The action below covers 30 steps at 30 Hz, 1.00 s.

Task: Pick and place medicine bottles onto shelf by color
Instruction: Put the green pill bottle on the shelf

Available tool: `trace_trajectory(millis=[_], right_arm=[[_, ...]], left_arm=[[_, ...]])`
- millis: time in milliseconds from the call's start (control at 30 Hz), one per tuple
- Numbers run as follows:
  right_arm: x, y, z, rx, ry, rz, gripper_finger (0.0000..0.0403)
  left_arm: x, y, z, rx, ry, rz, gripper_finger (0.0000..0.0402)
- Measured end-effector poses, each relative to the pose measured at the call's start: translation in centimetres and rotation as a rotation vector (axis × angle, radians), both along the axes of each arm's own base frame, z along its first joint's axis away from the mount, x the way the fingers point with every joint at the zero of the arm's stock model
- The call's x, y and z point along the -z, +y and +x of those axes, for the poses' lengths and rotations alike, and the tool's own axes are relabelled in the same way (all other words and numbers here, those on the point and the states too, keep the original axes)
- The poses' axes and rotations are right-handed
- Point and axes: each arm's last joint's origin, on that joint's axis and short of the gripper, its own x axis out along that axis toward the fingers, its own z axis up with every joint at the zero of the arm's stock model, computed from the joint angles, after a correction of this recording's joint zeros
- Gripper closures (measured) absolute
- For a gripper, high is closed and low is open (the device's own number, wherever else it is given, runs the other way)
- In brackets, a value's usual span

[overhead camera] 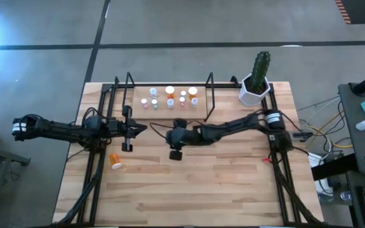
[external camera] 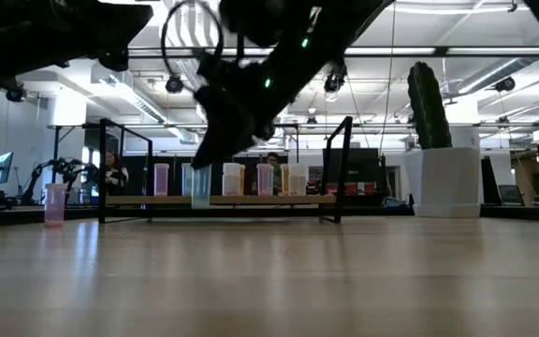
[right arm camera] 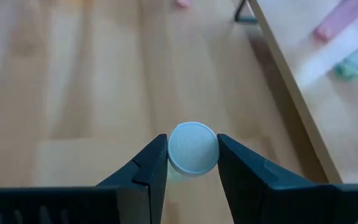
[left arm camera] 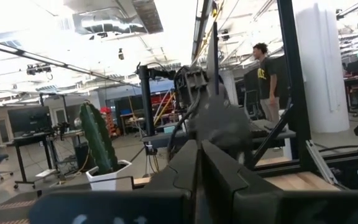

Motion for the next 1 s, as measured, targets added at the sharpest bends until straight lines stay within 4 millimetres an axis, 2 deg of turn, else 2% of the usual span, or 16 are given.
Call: trace_trajectory(millis=[167,333,567,833,933,1000], right_arm=[[2.7,-1.9,1.4,0.027,0.049,-0.011,0.0286],[3.4,-2.1,2.1,0.030,0.032,-0.010,0.0285],[3.3,-2.2,1.9,0.058,0.037,0.021,0.0257],[3.1,-2.2,1.9,0.056,0.029,0.013,0.0201],[2.4,-2.2,1.8,0.069,0.015,-0.005,0.0184],[1.2,-2.0,1.6,0.082,-0.004,-0.032,0.0175]], left_arm=[[0.1,0.0,0.0,-0.007,0.007,0.004,0.0399],[0.1,0.0,0.0,-0.007,0.007,0.004,0.0399],[0.1,0.0,0.0,-0.007,0.008,0.004,0.0399],[0.1,0.0,0.0,-0.007,0.014,0.004,0.0399],[0.2,0.0,0.1,-0.007,0.019,0.004,0.0399],[0.3,0.0,0.2,-0.007,0.028,0.004,0.0399]])
